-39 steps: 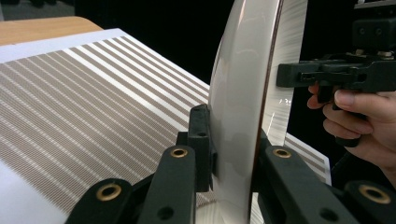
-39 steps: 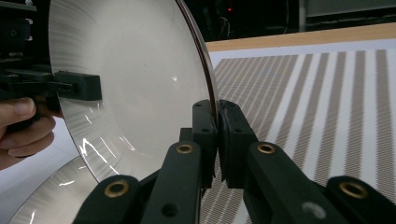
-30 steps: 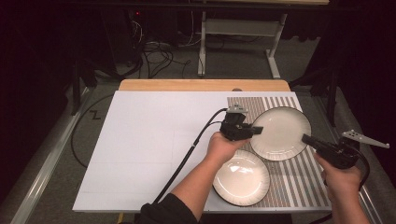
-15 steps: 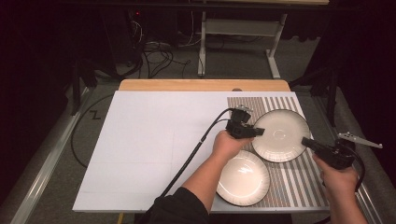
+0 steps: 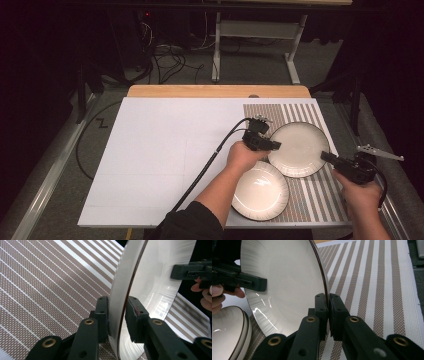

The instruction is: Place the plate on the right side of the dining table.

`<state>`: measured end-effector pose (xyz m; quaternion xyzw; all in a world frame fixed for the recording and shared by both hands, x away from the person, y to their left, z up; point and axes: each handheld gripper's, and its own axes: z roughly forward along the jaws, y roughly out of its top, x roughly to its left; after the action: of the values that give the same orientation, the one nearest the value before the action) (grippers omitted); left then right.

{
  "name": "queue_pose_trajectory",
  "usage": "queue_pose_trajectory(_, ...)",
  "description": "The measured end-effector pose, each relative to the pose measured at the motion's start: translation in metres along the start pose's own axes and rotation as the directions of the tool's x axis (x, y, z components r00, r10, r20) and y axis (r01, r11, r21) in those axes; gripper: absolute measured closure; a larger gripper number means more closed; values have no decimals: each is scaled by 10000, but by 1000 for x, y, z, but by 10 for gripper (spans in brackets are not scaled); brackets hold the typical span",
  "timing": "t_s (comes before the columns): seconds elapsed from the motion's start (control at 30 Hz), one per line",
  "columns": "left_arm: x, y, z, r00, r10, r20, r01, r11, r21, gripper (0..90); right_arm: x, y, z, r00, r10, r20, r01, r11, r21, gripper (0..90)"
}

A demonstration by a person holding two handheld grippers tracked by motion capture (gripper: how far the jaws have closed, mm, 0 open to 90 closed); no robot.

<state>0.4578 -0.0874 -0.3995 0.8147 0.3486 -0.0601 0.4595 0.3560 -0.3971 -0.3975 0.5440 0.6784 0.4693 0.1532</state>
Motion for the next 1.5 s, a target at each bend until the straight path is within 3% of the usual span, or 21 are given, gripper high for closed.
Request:
queue_pose_trajectory(0.2,1,2,-2,9998,-158,-110,155,9997,-213,725,-3,-1,2,9998,182,29,-182,9998,39,888)
queue_pose_trajectory(0.27,2,3,-7,9996,-214,-172,206,9988,-454,646,-4,-1,4,9997,221,61,-221,9997,43,886)
queue_pose_trajectory(0.5,-2,-6,-49,9957,483,-794,-603,9860,-1558,488,-8,1,11,9985,547,61,-548,9984,145,883)
queue_pose_trajectory(0.63,1,-21,-75,9930,729,-928,-896,9775,-1908,424,-8,3,14,9978,651,125,-653,9977,193,882)
queue_pose_trajectory(0.73,1,-35,-93,9868,816,-1400,-1128,9662,-2319,361,-7,5,16,9978,634,179,-639,9977,239,882)
queue_pose_trajectory(0.8,3,-44,-104,9883,756,-1322,-1071,9622,-2503,348,-7,6,18,9975,660,240,-667,9974,272,879)
queue_pose_trajectory(0.9,2,-53,-114,9845,827,-1548,-1211,9585,-2581,280,-8,7,22,9969,699,356,-711,9969,339,875)
queue_pose_trajectory(1.03,-1,-78,-139,9715,1028,-2135,-1617,9463,-2800,207,-9,8,26,9962,731,464,-752,9961,464,868)
queue_pose_trajectory(1.07,-1,-78,-139,9715,1028,-2135,-1617,9463,-2800,196,-9,8,26,9962,731,464,-752,9961,464,868)
queue_pose_trajectory(1.13,-2,-94,-153,9654,1131,-2352,-1803,9406,-2878,167,-10,8,28,9963,660,555,-692,9959,583,860)
queue_pose_trajectory(1.33,-4,-120,-176,9615,1016,-2552,-1829,9300,-3189,125,-10,8,31,9953,766,595,-804,9948,630,859)
queue_pose_trajectory(1.4,-4,-137,-191,9589,922,-2683,-1816,9260,-3309,111,-10,9,32,9954,722,626,-761,9952,620,859)
queue_pose_trajectory(1.47,-3,-140,-194,9602,893,-2646,-1784,9250,-3353,108,-10,10,33,9954,692,660,-736,9950,669,858)
queue_pose_trajectory(1.5,-3,-151,-202,9616,784,-2631,-1692,9240,-3430,108,-9,11,33,9953,679,690,-727,9949,697,857)
